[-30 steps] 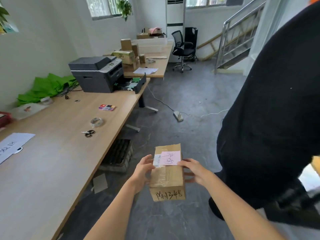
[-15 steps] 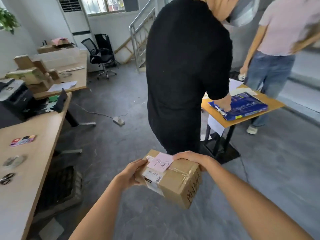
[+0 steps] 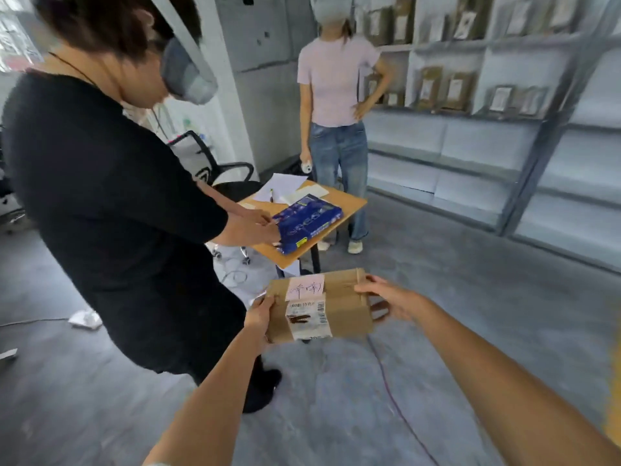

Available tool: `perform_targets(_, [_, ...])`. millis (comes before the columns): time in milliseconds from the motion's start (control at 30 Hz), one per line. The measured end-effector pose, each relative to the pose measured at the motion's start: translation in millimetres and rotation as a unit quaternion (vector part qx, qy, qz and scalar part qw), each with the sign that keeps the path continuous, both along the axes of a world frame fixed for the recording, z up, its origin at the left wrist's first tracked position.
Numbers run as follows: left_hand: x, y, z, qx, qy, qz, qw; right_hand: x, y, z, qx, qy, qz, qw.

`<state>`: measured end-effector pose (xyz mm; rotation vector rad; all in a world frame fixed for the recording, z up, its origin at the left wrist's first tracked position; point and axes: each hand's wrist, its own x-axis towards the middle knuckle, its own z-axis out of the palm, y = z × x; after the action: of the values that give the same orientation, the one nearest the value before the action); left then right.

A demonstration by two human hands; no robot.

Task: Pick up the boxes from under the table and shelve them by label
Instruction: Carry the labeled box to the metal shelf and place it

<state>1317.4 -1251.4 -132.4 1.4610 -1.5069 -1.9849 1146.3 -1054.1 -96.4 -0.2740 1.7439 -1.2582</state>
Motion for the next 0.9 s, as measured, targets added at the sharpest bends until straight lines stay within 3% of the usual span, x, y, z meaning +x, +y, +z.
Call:
perform_targets(167, [-130.6,60.3,17.6,-0.025,0.011,-0.077,0.997,-82.4,71.2,-2.6,-0.046,0.071,-0.163,0.983])
perform_targets(267, [-213.4,100.3,22.5,-0.073,0.033,-0.156,0.985,-134.7,125.4,6.9,-0.009,0.139,-0.252,0.958])
perform_targets(367, [-345.0,172.8,24.9,-0.111,0.041,-0.284,0.951,-221.8,211.7,4.0,0.014,0.178,-0.388,0.904])
perform_targets(533, [-363.8,196.3,26.8,-0.178,0.066,-0.311,0.931,-230.9,226.9,-5.4,0.044,0.169,-0.362,0.916])
perform_targets(667, [-477.2,243.2,21.0,-0.227,0.088,-0.424,0.872,-315.2,274.5,-18.1,0.054,0.159,-0.4,0.901])
perform_targets(900, [-686.9,288.9,13.9,-0.204,0.119,-0.517,0.823,-481.7,323.4,-15.4,0.054,0.178,-0.473,0.861])
